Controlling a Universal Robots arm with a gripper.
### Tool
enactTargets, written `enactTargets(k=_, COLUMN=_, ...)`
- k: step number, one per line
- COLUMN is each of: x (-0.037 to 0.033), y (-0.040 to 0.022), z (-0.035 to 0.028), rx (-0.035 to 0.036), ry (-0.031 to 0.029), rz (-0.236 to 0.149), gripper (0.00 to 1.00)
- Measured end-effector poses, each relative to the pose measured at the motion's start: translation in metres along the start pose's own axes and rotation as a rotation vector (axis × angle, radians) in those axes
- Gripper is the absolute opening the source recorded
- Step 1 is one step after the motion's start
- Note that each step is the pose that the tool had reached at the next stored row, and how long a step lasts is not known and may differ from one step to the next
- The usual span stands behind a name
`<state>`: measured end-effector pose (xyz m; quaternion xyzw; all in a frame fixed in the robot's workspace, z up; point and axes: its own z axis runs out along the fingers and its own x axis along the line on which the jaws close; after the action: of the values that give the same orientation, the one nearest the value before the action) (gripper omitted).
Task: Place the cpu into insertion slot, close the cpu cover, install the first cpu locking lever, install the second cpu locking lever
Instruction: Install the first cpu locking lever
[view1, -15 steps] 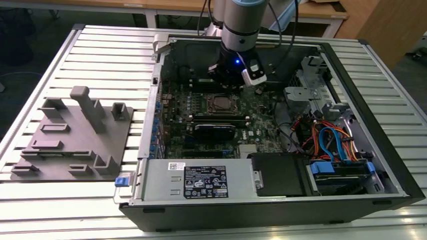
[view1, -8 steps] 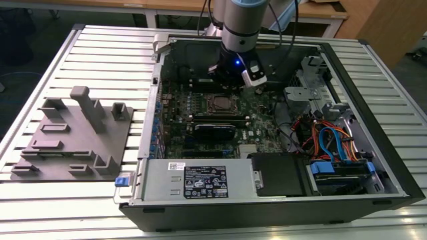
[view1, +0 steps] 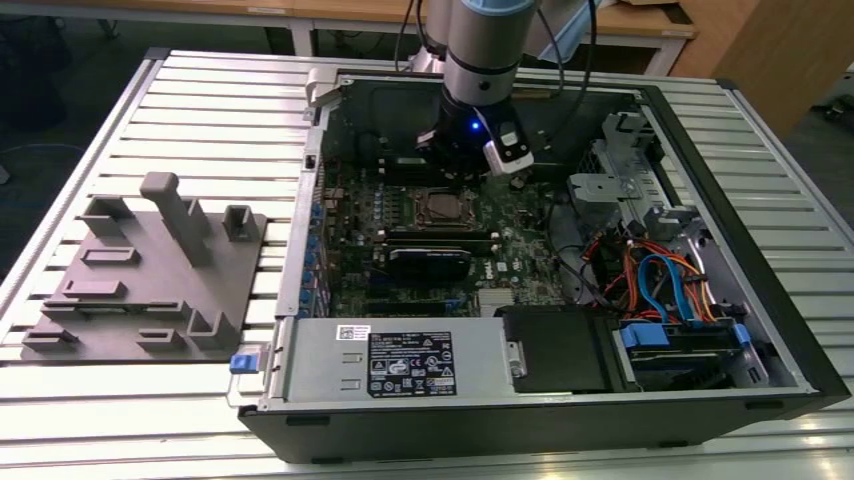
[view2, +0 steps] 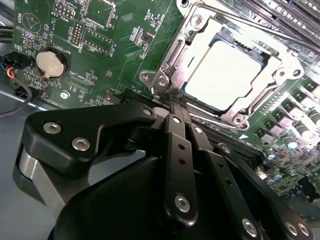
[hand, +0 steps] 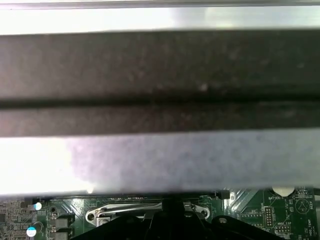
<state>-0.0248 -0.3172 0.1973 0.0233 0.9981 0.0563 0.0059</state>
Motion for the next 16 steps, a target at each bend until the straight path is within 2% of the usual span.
enactTargets(k=16, x=-0.0001, y=0.0002, z=-0.0016, rx=0.0007, ry=-0.0002, rz=0.000, gripper=0.11)
